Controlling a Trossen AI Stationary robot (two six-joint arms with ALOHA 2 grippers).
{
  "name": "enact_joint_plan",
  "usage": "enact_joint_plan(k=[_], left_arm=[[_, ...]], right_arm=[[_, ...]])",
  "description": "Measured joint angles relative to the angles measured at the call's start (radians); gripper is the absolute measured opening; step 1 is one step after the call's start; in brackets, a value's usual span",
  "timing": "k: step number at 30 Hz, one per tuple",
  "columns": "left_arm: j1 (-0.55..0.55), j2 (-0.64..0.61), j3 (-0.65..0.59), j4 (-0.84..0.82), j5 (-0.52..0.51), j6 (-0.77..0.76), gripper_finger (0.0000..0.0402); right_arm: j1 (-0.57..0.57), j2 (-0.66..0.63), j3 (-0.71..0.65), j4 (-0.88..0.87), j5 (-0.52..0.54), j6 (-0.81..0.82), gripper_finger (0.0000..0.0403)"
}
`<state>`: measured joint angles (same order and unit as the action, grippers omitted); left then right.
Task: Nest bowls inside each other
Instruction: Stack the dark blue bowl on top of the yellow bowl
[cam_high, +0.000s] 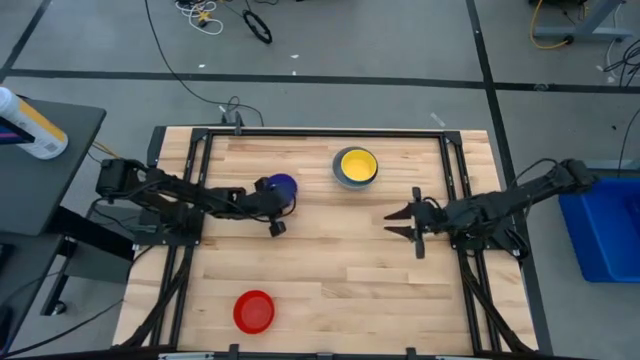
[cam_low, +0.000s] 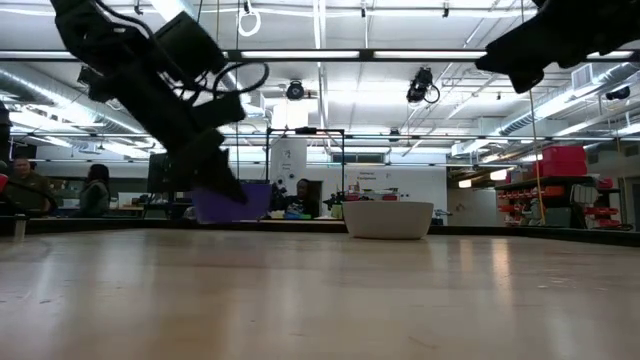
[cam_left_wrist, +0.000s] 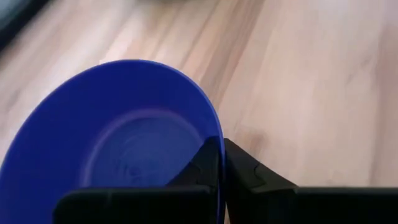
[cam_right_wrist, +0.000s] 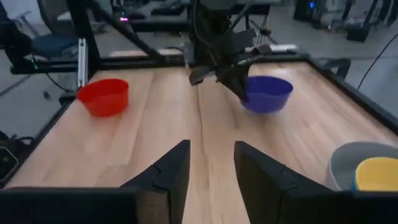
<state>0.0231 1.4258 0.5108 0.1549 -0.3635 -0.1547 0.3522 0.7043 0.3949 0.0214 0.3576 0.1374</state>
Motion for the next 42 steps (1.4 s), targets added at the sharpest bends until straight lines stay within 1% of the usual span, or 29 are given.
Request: enact_joint_plan(k=[4,7,11,14,16,18,21,23,25,28,32,37,41,42], left_arm=[[0.000,0.000,0.067,0.027,0.024,0.064,0.0006],[0.000,0.000,0.127,0.031,0.023,0.113,0.0006],[0.003,0.000,0.191,0.046,0.027,0.176,0.0006],[0.032,-0.001,0.227,0.059,0.090,0.202,0.0005],[0.062,0.013,0.235,0.103,0.133,0.215,0.0005],[0.095,0.032,0.243,0.137,0.201,0.224,0.0005],[0.140,0.106,0.296,0.173,0.299,0.235,0.0005],[0.161,0.172,0.354,0.170,0.345,0.249,0.0005],[0.174,0.252,0.435,0.166,0.391,0.271,0.0005],[0.193,0.372,0.583,0.115,0.452,0.295,0.0005],[0.208,0.522,0.787,0.004,0.489,0.330,0.0005],[0.225,0.672,1.008,-0.131,0.491,0.373,0.0005],[0.243,0.753,1.114,-0.212,0.481,0.387,0.0005],[0.249,0.769,1.137,-0.203,0.481,0.388,0.0005]], right_arm=[[0.028,-0.078,-0.015,-0.006,-0.045,-0.115,0.0124],[0.035,-0.142,-0.021,0.009,-0.016,-0.149,0.0124],[0.050,-0.238,-0.064,0.010,-0.022,-0.227,0.0126],[0.055,-0.321,-0.129,0.024,-0.013,-0.252,0.0124],[0.055,-0.386,-0.175,0.044,-0.013,-0.251,0.0125],[0.055,-0.454,-0.223,0.043,-0.017,-0.250,0.0126],[0.055,-0.545,-0.290,0.020,-0.016,-0.248,0.0125],[0.055,-0.590,-0.321,0.019,0.011,-0.244,0.0124],[0.055,-0.623,-0.342,0.002,0.051,-0.227,0.0125],[0.054,-0.647,-0.361,-0.030,0.092,-0.205,0.0126],[0.055,-0.644,-0.361,-0.033,0.084,-0.195,0.0124],[0.055,-0.641,-0.361,-0.033,0.077,-0.187,0.0126],[0.055,-0.640,-0.360,-0.033,0.063,-0.186,0.0124],[0.054,-0.641,-0.360,-0.034,0.054,-0.187,0.0125]])
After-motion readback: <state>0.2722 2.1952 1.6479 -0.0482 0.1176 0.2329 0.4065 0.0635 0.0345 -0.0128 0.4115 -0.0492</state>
